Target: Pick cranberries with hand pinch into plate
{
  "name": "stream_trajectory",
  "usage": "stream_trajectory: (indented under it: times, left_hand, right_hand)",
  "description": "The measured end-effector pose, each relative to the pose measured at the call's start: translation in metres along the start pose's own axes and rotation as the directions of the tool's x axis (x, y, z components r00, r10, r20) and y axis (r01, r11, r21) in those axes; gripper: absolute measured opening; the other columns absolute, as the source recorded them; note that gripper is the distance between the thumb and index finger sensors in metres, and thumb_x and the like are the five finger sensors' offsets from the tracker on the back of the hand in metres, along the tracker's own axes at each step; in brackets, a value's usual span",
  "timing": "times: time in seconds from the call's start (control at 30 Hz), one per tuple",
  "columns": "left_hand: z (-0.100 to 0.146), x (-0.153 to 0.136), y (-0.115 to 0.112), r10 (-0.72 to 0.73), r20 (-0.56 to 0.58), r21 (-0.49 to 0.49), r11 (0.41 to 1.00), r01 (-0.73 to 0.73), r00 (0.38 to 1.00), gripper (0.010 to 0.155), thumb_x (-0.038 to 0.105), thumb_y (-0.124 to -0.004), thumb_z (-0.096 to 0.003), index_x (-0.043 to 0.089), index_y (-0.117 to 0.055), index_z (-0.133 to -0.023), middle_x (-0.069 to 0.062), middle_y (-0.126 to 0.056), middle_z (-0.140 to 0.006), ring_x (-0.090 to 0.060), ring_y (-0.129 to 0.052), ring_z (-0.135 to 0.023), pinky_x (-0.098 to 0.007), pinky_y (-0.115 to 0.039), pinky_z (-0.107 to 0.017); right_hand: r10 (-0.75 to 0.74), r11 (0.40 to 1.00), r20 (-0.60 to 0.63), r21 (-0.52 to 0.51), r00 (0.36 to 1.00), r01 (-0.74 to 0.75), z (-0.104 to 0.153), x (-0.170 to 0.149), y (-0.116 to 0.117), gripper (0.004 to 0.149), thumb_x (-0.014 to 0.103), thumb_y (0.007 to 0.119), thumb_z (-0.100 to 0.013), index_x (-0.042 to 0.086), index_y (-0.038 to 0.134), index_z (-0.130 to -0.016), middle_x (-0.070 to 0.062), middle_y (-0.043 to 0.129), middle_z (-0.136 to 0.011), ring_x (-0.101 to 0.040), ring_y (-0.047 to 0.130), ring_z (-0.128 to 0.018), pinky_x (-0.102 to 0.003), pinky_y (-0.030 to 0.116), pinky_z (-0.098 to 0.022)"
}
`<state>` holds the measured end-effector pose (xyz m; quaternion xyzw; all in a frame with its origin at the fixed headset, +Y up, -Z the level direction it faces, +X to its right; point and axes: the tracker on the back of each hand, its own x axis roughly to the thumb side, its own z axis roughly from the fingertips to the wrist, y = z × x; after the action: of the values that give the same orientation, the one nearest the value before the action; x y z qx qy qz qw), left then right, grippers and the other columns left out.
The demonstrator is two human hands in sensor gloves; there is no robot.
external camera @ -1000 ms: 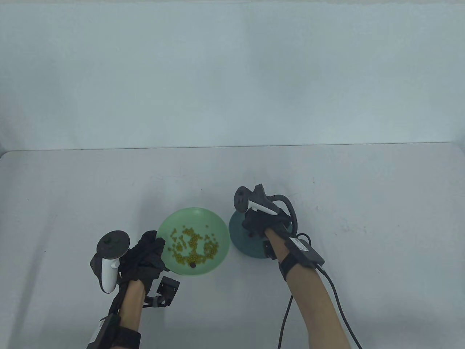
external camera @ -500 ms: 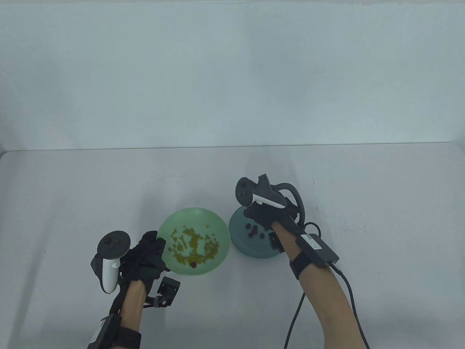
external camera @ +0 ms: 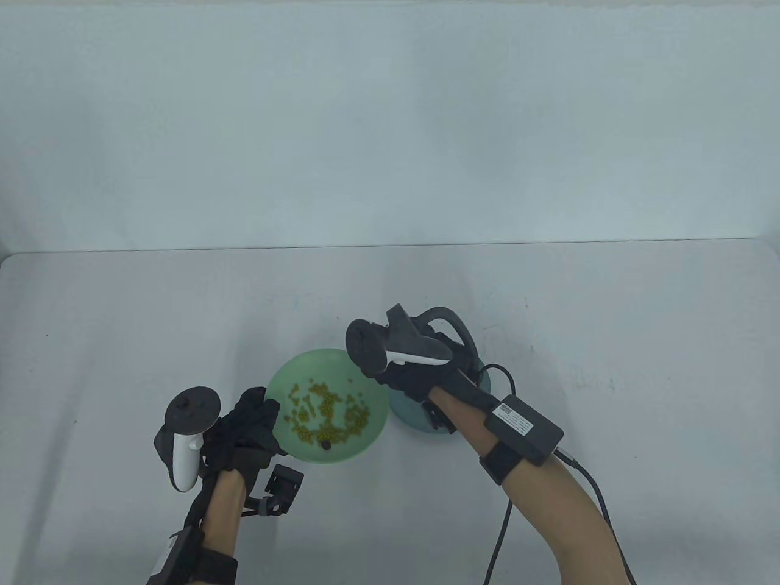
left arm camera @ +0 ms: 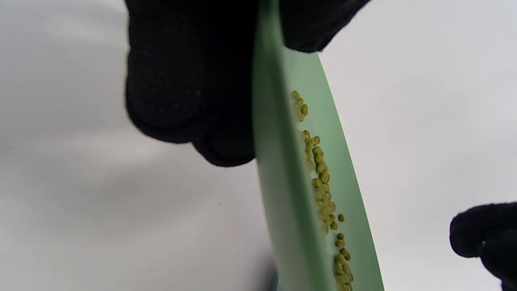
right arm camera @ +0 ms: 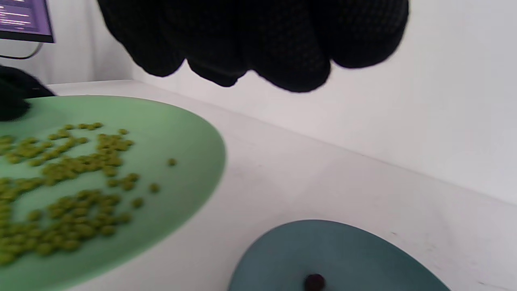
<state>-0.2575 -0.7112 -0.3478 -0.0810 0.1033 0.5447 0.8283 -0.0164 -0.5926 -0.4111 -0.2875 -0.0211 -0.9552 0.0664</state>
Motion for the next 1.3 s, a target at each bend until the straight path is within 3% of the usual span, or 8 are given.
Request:
stream_trajectory:
  times: [0.23,0.47,1.0,1.3]
  left_hand:
    - [0.0,0.0,0.0,0.004,0.0,0.0,1.0,-0.004,1.0,0.051,0.022,-0.067,-0.0591,0.0,-0.055,-0.104,-0.018,-0.085,-0.082,-0.024,-0.109,-0.05,-0.031,-0.097,-0.037]
    - [0.0,0.0,0.001,0.006,-0.002,0.001,1.0,-0.006,1.0,0.051,0.022,-0.067,-0.059,0.0,-0.055,-0.104,-0.018,-0.084,-0.082,-0.024,-0.109,-0.05,-0.031,-0.097,-0.037]
    - [0.0,0.0,0.001,0.004,-0.006,-0.003,1.0,-0.004,1.0,0.051,0.022,-0.067,-0.059,0.0,-0.055,-0.104,-0.018,-0.085,-0.082,-0.024,-0.109,-0.05,-0.031,-0.097,-0.037]
    - [0.0,0.0,0.001,0.01,-0.006,-0.003,1.0,-0.01,1.0,0.052,0.022,-0.067,-0.059,-0.001,-0.055,-0.104,-0.018,-0.085,-0.082,-0.024,-0.109,-0.05,-0.031,-0.097,-0.037]
  right_hand:
    - [0.012,1.0,0.136,0.022,0.991,-0.015,0.005,0.042,0.013,0.051,0.05,0.077,-0.051,0.017,0.083,-0.09,0.014,0.091,-0.046,-0.007,0.096,-0.04,-0.034,0.087,-0.039]
    - [-0.005,0.998,0.217,0.062,0.976,-0.009,0.009,0.062,0.026,0.049,0.049,0.077,-0.051,0.018,0.083,-0.089,0.014,0.091,-0.046,-0.007,0.096,-0.04,-0.034,0.087,-0.039]
    - [0.027,0.997,0.254,0.067,0.967,-0.046,0.012,0.079,0.043,0.049,0.051,0.078,-0.05,0.019,0.084,-0.086,0.014,0.091,-0.046,-0.007,0.096,-0.039,-0.034,0.087,-0.039]
    - [0.083,0.995,0.214,0.042,0.973,-0.094,0.007,0.078,0.046,0.048,0.05,0.078,-0.05,0.019,0.084,-0.086,0.014,0.091,-0.045,-0.007,0.096,-0.039,-0.035,0.087,-0.039]
